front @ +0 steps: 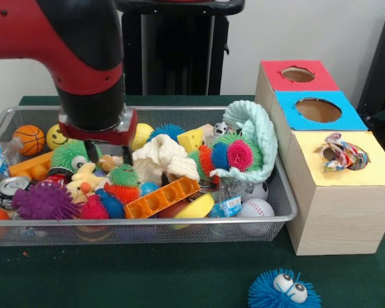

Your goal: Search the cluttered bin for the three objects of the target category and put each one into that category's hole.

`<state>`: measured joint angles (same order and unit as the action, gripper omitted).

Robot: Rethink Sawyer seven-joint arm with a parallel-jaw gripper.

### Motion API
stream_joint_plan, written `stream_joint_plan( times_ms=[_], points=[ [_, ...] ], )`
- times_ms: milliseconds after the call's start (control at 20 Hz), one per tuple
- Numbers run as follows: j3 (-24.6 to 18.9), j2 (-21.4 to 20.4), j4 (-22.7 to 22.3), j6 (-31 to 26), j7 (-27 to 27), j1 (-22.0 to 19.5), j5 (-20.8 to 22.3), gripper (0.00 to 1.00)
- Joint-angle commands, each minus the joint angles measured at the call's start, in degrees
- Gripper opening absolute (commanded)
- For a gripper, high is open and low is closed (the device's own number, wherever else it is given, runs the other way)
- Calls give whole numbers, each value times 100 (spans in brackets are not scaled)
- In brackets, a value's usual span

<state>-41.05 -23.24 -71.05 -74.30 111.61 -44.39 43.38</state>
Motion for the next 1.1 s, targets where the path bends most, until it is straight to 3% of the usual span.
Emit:
stream_joint_plan(
  times_ms=[50, 150, 300, 550, 700, 850, 1100],
  points=[
    [-69, 285, 327, 754, 2, 556, -275, 100],
    [-48, 555, 792, 900, 207, 807, -323, 100],
    [-29, 928, 1721, 601, 161, 1193, -383, 100],
    [-28, 1711, 3568, 164, -127, 1803, 106, 100],
    [-175, 2098, 4427, -152, -301, 1996, 321, 100],
    [-186, 2198, 4739, -160, -249, 2088, 413, 100],
    [-61, 2108, 4690, -71, -143, 2098, 246, 100]
  ],
)
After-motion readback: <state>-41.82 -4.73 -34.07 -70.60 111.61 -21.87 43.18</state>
